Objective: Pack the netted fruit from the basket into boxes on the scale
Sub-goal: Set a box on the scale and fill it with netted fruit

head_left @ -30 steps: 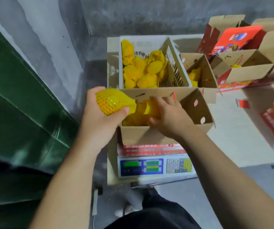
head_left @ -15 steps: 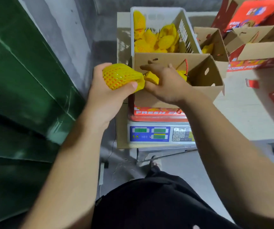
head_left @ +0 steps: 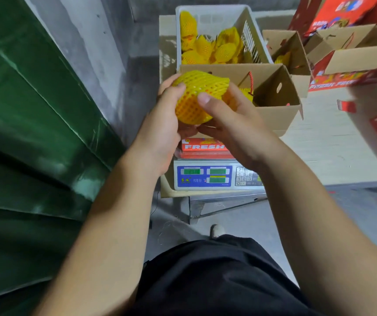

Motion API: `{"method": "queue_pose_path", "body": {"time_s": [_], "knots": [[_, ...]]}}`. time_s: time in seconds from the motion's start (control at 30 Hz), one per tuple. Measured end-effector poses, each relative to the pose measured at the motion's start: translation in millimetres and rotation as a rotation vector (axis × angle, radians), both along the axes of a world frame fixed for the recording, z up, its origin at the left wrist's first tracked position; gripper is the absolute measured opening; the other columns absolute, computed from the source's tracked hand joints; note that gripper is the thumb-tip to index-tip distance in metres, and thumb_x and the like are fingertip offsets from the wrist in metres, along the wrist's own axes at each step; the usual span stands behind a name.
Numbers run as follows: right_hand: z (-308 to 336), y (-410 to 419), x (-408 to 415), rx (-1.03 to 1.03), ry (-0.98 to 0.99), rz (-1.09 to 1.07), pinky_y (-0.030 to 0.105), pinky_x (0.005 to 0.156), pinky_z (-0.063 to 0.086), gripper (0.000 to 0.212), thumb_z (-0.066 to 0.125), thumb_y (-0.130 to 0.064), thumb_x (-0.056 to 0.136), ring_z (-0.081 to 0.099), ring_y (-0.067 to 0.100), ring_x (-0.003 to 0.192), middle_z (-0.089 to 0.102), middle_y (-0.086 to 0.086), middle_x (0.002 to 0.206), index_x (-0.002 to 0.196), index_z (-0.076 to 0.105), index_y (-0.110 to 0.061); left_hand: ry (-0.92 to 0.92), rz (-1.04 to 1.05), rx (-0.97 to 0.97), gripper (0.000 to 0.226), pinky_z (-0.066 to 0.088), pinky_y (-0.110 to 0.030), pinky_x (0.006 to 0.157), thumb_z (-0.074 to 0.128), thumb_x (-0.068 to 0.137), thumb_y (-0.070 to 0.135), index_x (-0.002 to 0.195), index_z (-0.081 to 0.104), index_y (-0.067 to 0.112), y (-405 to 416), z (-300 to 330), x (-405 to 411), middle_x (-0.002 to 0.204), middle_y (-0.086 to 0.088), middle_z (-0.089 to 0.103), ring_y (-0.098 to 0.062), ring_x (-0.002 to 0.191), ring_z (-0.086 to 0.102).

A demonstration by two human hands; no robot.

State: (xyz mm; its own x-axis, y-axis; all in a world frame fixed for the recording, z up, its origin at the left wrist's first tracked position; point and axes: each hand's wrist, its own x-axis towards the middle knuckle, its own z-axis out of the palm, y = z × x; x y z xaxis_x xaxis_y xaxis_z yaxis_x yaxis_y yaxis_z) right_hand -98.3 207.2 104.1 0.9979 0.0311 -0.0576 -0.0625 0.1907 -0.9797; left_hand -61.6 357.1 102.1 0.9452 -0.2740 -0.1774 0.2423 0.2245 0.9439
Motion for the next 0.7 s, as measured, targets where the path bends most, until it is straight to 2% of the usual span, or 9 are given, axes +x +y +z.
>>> {"method": "queue_pose_path", "body": {"time_s": [0.07, 0.13, 0.23, 0.33, 0.4, 0.47, 0.57, 0.63, 0.7], "knots": [[-1, -5, -1, -0.006, -0.027, 0.015, 0.059, 0.098, 0.057, 0.051, 0.070, -0.018, 0.098, 0.069, 0.033, 0.118, 0.064, 0.017, 0.135, 0.143, 0.048, -0.011, -0.025, 0.035, 0.029, 0.039, 0.060, -0.040, 0.089, 0.055, 0.097, 0.048, 0.136, 0.058, 0.044, 1, -2, 1, 0.121, 0.006, 0.076, -0.017, 0.108, 0.076], [2, -8, 0, 0.030, -0.038, 0.032, 0.049, 0.087, 0.062, 0.053, 0.071, -0.016, 0.096, 0.071, 0.030, 0.112, 0.066, 0.015, 0.131, 0.143, 0.048, -0.011, -0.055, 0.058, 0.055, 0.047, 0.061, -0.044, 0.090, 0.066, 0.093, 0.057, 0.136, 0.057, 0.043, 1, -1, -1, 0.127, 0.006, 0.073, -0.020, 0.110, 0.075], [8, -10, 2, 0.153, -0.015, 0.080, 0.046, 0.077, 0.062, 0.045, 0.068, -0.017, 0.097, 0.074, 0.029, 0.106, 0.072, 0.010, 0.122, 0.139, 0.050, -0.013, -0.096, 0.136, 0.072, 0.063, 0.059, -0.033, 0.070, 0.072, 0.083, 0.068, 0.132, 0.064, 0.029, 2, 2, -2, 0.121, 0.000, 0.076, -0.015, 0.099, 0.075], [9, -8, 2, 0.202, -0.023, 0.111, 0.038, 0.073, 0.062, 0.029, 0.064, -0.015, 0.098, 0.076, 0.022, 0.099, 0.077, -0.002, 0.106, 0.126, 0.057, -0.020, -0.154, 0.193, 0.115, 0.050, 0.050, -0.023, 0.059, 0.074, 0.082, 0.067, 0.114, 0.072, 0.028, 1, 4, -3, 0.106, 0.001, 0.079, -0.010, 0.086, 0.072], [8, -5, 1, 0.199, -0.021, 0.120, 0.048, 0.080, 0.055, 0.028, 0.065, -0.015, 0.097, 0.075, 0.022, 0.096, 0.076, 0.000, 0.106, 0.124, 0.059, -0.019, -0.198, 0.246, 0.142, 0.035, 0.048, -0.021, 0.056, 0.074, 0.085, 0.060, 0.101, 0.074, 0.029, -1, 1, -5, 0.092, 0.006, 0.078, -0.007, 0.078, 0.069], [6, -3, -1, 0.182, -0.015, 0.126, 0.059, 0.085, 0.043, 0.040, 0.065, -0.016, 0.097, 0.072, 0.026, 0.096, 0.071, 0.009, 0.115, 0.135, 0.054, -0.012, -0.225, 0.293, 0.156, 0.028, 0.048, -0.019, 0.054, 0.072, 0.091, 0.055, 0.097, 0.073, 0.027, -2, -1, -9, 0.085, 0.008, 0.076, -0.004, 0.074, 0.068], [5, 3, 0, 0.166, 0.016, 0.092, 0.065, 0.084, 0.042, 0.059, 0.063, -0.022, 0.099, 0.069, 0.037, 0.100, 0.059, 0.026, 0.135, 0.150, 0.038, -0.008, -0.185, 0.299, 0.153, 0.041, 0.052, -0.022, 0.060, 0.068, 0.089, 0.064, 0.107, 0.074, 0.028, 0, 3, -11, 0.097, 0.006, 0.079, -0.006, 0.084, 0.073], [4, 5, 3, 0.147, 0.018, 0.109, 0.084, 0.080, 0.043, 0.058, 0.060, -0.024, 0.101, 0.063, 0.055, 0.103, 0.052, 0.035, 0.139, 0.150, 0.036, -0.007, -0.129, 0.202, 0.138, 0.054, 0.058, -0.027, 0.071, 0.071, 0.083, 0.068, 0.119, 0.071, 0.028, 5, 6, -10, 0.109, 0.003, 0.080, -0.012, 0.097, 0.076], [3, 4, 6, 0.122, 0.030, 0.153, 0.092, 0.074, 0.036, 0.052, 0.057, -0.025, 0.105, 0.052, 0.069, 0.111, 0.051, 0.036, 0.138, 0.149, 0.037, -0.007, -0.075, 0.092, 0.141, 0.067, 0.061, -0.036, 0.084, 0.077, 0.078, 0.070, 0.130, 0.066, 0.029, 8, 6, -11, 0.118, 0.004, 0.078, -0.016, 0.106, 0.077]]}}
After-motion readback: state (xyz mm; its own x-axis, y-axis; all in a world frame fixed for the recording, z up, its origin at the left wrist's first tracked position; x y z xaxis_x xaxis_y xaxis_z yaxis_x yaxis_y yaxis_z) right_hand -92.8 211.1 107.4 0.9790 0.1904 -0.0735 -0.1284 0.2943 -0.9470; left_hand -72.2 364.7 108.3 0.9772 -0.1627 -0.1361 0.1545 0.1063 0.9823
